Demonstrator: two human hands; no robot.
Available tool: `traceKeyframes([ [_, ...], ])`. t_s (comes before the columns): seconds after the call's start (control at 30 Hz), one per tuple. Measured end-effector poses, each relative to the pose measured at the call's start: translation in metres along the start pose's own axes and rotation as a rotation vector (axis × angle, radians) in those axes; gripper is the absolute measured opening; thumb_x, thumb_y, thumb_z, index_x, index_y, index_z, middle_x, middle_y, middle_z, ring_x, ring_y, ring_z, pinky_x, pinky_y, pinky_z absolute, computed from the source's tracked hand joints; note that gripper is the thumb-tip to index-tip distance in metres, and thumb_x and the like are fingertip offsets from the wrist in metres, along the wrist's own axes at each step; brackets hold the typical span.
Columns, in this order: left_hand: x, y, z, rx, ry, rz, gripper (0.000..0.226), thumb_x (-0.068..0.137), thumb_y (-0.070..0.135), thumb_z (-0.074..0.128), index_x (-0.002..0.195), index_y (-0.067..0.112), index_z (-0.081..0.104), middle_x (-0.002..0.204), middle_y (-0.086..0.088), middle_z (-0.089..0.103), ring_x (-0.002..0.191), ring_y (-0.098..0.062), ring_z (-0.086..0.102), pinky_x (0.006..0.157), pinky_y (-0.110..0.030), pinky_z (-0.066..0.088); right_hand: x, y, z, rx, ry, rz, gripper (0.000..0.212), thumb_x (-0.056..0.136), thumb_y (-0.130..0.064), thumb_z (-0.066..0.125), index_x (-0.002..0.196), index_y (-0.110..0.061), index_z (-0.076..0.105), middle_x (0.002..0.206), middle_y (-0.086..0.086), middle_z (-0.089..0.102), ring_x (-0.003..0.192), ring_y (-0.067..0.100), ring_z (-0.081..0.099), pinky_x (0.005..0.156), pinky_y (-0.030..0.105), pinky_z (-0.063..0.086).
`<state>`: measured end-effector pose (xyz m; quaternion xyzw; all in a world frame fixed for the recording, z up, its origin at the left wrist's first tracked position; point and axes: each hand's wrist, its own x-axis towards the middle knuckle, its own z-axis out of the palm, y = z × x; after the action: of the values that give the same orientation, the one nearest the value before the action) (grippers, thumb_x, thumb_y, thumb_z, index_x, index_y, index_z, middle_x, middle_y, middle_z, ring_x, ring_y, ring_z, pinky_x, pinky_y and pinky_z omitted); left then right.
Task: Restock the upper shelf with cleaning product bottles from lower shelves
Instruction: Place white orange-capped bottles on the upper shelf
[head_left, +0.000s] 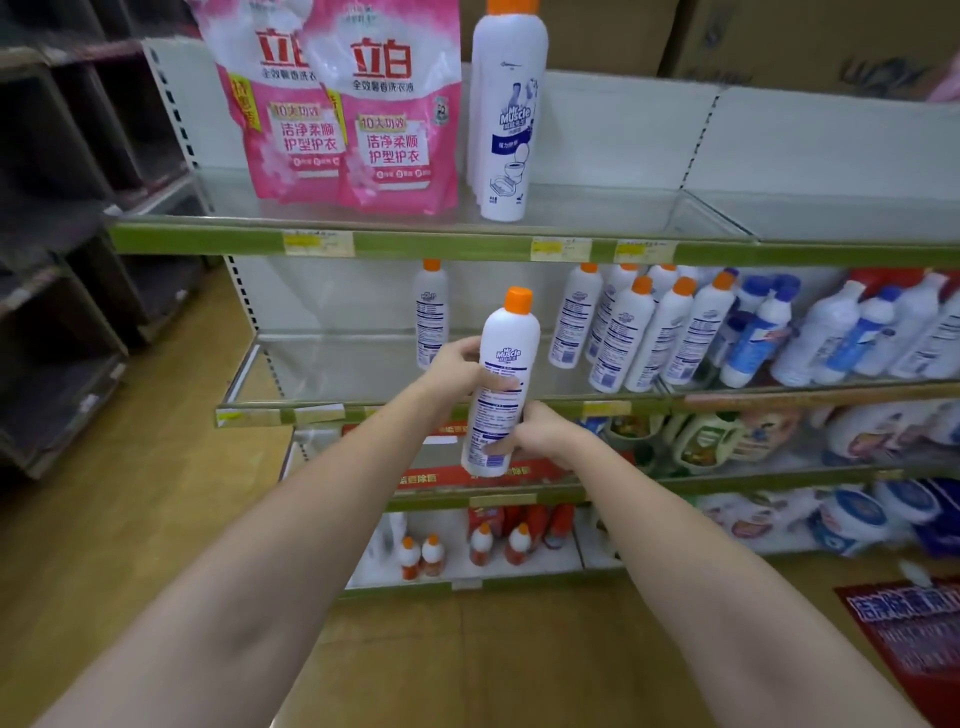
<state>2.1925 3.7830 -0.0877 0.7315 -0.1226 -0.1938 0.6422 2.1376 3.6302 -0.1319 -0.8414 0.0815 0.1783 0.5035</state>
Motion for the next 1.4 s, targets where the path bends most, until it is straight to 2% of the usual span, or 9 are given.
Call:
traceKeyframes([
  [0.2, -0.003, 0.033, 0.038, -0.12, 0.206, -0.039, 0.044, 0.068, 0.003, 0.087, 0.108, 0.011, 0.07, 0.098, -0.005, 0.077, 0.091, -0.027, 0.073, 0.071, -0.035, 0.059, -0.017, -0.004, -0.035, 0.004, -0.077, -0.089, 0.055, 0.08, -0.009, 0.081, 0.129, -0.016, 0.058, 0.12, 0.003, 0.07, 0.111, 0.023, 0.067, 0.096, 0.045, 0.057],
  [0.4, 0.003, 0.065, 0.1, -0.211, 0.348, -0.057, 0.041, 0.072, 0.014, 0.087, 0.107, 0.011, 0.068, 0.094, -0.006, 0.076, 0.08, -0.025, 0.074, 0.058, -0.03, 0.056, -0.04, 0.018, -0.098, 0.088, -0.098, -0.138, 0.055, 0.085, -0.014, 0.079, 0.134, -0.016, 0.054, 0.123, 0.002, 0.069, 0.108, 0.02, 0.068, 0.09, 0.037, 0.057],
  [0.53, 0.007, 0.083, 0.139, -0.248, 0.395, -0.045, 0.037, 0.075, 0.014, 0.085, 0.108, 0.011, 0.067, 0.097, -0.009, 0.075, 0.078, -0.024, 0.073, 0.052, -0.027, 0.055, -0.05, 0.031, -0.13, 0.117, -0.109, -0.167, 0.06, 0.083, -0.023, 0.08, 0.137, -0.021, 0.053, 0.123, -0.001, 0.07, 0.109, 0.022, 0.069, 0.098, 0.047, 0.055],
  [0.73, 0.008, 0.103, 0.176, -0.255, 0.425, -0.046, 0.039, 0.076, 0.016, 0.085, 0.11, 0.011, 0.066, 0.098, -0.009, 0.075, 0.079, -0.023, 0.072, 0.056, -0.03, 0.054, -0.065, 0.045, -0.167, 0.176, -0.112, -0.215, 0.072, 0.068, -0.032, 0.087, 0.132, -0.027, 0.056, 0.119, -0.004, 0.073, 0.109, 0.022, 0.069, 0.1, 0.051, 0.053],
  [0.97, 0.009, 0.111, 0.199, -0.23, 0.46, -0.074, 0.04, 0.075, 0.019, 0.086, 0.109, 0.011, 0.066, 0.096, -0.009, 0.075, 0.081, -0.025, 0.072, 0.059, -0.032, 0.055, -0.077, 0.056, -0.185, 0.228, -0.127, -0.239, 0.063, 0.071, -0.028, 0.087, 0.127, -0.027, 0.059, 0.118, -0.002, 0.073, 0.109, 0.024, 0.07, 0.1, 0.052, 0.053],
  [1.07, 0.013, 0.113, 0.204, -0.228, 0.458, -0.076, 0.043, 0.075, 0.019, 0.086, 0.112, 0.009, 0.065, 0.097, -0.01, 0.075, 0.08, -0.026, 0.073, 0.059, -0.033, 0.055, -0.082, 0.059, -0.187, 0.214, -0.07, -0.284, 0.06, 0.075, -0.027, 0.086, 0.128, -0.028, 0.058, 0.119, -0.004, 0.073, 0.107, 0.018, 0.07, 0.098, 0.046, 0.055],
  [1.17, 0.015, 0.117, 0.206, -0.234, 0.444, -0.105, 0.046, 0.078, 0.019, 0.084, 0.116, 0.005, 0.063, 0.097, -0.011, 0.074, 0.081, -0.027, 0.072, 0.065, -0.036, 0.056, -0.092, 0.056, -0.19, 0.19, -0.011, -0.337, 0.059, 0.077, -0.028, 0.086, 0.128, -0.03, 0.056, 0.119, -0.004, 0.071, 0.104, 0.014, 0.069, 0.089, 0.035, 0.056],
  [1.27, 0.013, 0.126, 0.207, -0.217, 0.342, -0.156, 0.042, 0.083, 0.021, 0.08, 0.114, 0.002, 0.059, 0.092, -0.011, 0.071, 0.077, -0.025, 0.07, 0.063, -0.035, 0.056, -0.097, 0.051, -0.191, 0.095, 0.03, -0.383, 0.063, 0.071, -0.032, 0.089, 0.123, -0.034, 0.054, 0.115, -0.006, 0.069, 0.102, 0.012, 0.068, 0.092, 0.037, 0.057],
  [1.4, 0.011, 0.136, 0.21, -0.27, 0.303, -0.159, 0.049, 0.078, 0.026, 0.084, 0.111, 0.005, 0.055, 0.085, -0.01, 0.067, 0.072, -0.025, 0.069, 0.057, -0.034, 0.056, -0.1, 0.04, -0.186, -0.188, 0.191, -0.393, 0.072, 0.062, -0.054, 0.083, 0.123, -0.036, 0.05, 0.106, -0.009, 0.069, 0.094, 0.016, 0.068, 0.086, 0.044, 0.057],
])
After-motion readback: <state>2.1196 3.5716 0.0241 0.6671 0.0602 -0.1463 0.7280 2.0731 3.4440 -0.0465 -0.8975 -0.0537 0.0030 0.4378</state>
